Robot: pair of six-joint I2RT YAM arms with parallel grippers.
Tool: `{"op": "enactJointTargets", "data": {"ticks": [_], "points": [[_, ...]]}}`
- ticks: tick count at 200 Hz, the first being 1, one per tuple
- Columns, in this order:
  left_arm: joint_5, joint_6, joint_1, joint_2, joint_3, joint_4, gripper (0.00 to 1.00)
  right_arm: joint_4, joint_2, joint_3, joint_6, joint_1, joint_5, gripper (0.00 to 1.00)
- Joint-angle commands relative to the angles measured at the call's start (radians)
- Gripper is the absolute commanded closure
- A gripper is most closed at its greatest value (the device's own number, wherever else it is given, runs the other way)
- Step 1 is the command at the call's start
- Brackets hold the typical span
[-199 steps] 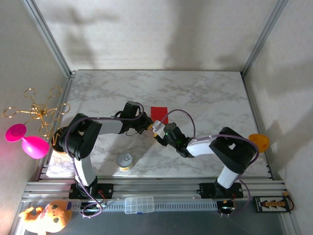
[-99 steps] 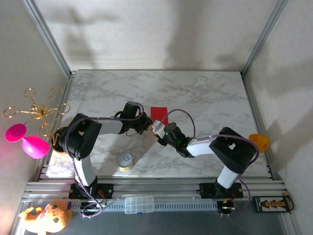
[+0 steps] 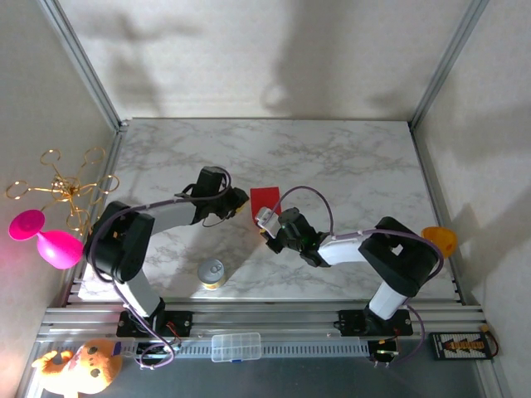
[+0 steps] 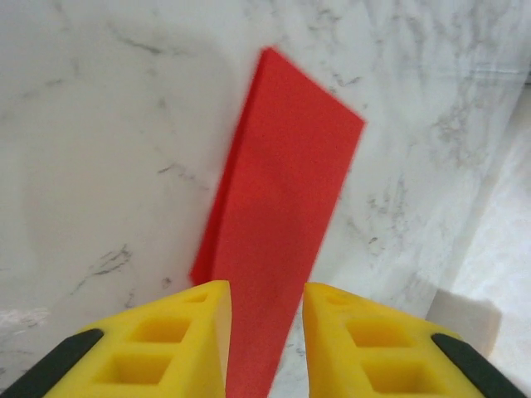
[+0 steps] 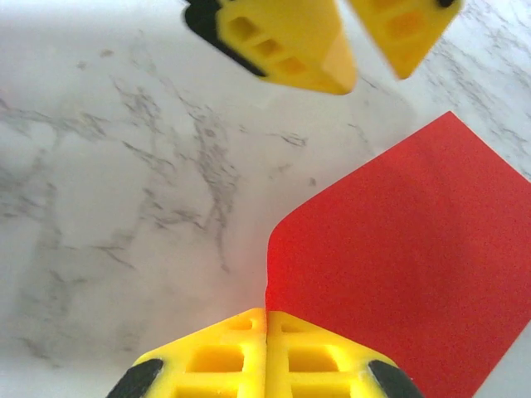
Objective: Fold a paper plane with a square sheet of paper (pick it up from the middle)
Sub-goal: Third fold the triangle at the center of the table.
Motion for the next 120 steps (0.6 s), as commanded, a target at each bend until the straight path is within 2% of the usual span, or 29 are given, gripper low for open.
{"op": "enactJointTargets", "data": {"ticks": [1, 46, 120], "points": [[-0.013, 0.058, -0.021, -0.004, 0.045, -0.013, 0.71, -0.017, -0.038, -0.022, 0.082, 0.01, -0.098, 0.94], [-0.016, 0.114, -0.077, 0.134, 0.158, -0.084, 0.75, 0.009, -0.062, -0.056, 0.172, 0.011, -0.166, 0.94], [-0.079, 0.191, -0.091, 0.261, 0.25, -0.203, 0.86, -0.009, -0.058, -0.046, 0.216, 0.005, -0.195, 0.93]]}}
